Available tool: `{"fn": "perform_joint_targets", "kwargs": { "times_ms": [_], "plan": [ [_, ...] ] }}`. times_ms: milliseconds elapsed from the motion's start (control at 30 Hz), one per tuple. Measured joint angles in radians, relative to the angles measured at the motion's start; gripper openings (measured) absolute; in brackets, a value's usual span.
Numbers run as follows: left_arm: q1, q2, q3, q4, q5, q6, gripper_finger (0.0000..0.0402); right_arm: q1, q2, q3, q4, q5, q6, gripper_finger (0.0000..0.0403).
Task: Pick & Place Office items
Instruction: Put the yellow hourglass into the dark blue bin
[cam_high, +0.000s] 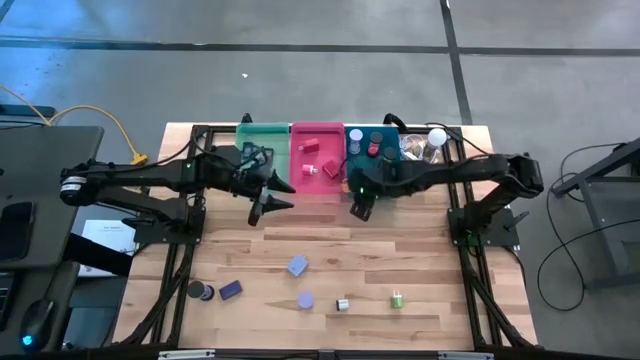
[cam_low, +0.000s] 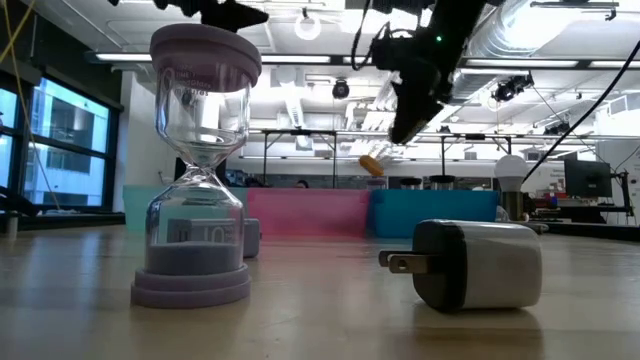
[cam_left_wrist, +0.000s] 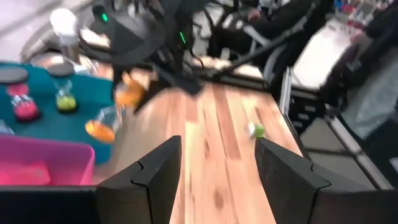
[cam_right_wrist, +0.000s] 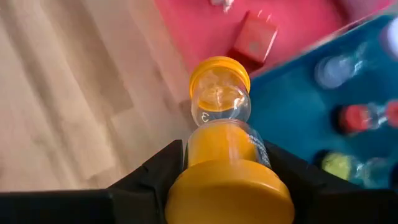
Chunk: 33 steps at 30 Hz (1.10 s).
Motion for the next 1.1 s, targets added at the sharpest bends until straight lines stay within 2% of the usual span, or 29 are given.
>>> {"fn": "perform_joint_targets", "kwargs": {
  "times_ms": [133, 333, 600, 900, 1100],
  "plan": [
    [0.0, 0.0, 0.0, -0.081, 0.018, 0.019, 0.0199, -0.075, -0.002, 0.07, -0.083, -0.13, 0.0, 0.0177],
    [0.0, 0.001, 0.0, -0.199, 0.02, 0.061, 0.0199, -0.167, -0.002, 0.158, -0.214, -0.215, 0.0, 0.0175],
    [0.0, 0.002, -0.005, -0.238, 0.02, 0.064, 0.0199, -0.257, 0.02, 0.181, -0.253, -0.203, 0.007, 0.0177],
    [-0.015, 0.062, -0.006, -0.235, 0.022, 0.063, 0.0199, -0.356, 0.158, 0.182, -0.236, -0.277, -0.005, 0.0177],
    [-0.061, 0.093, -0.006, -0.231, 0.025, 0.062, 0.0199, -0.371, 0.245, 0.198, -0.247, -0.307, -0.023, 0.0177]
  ]
}}
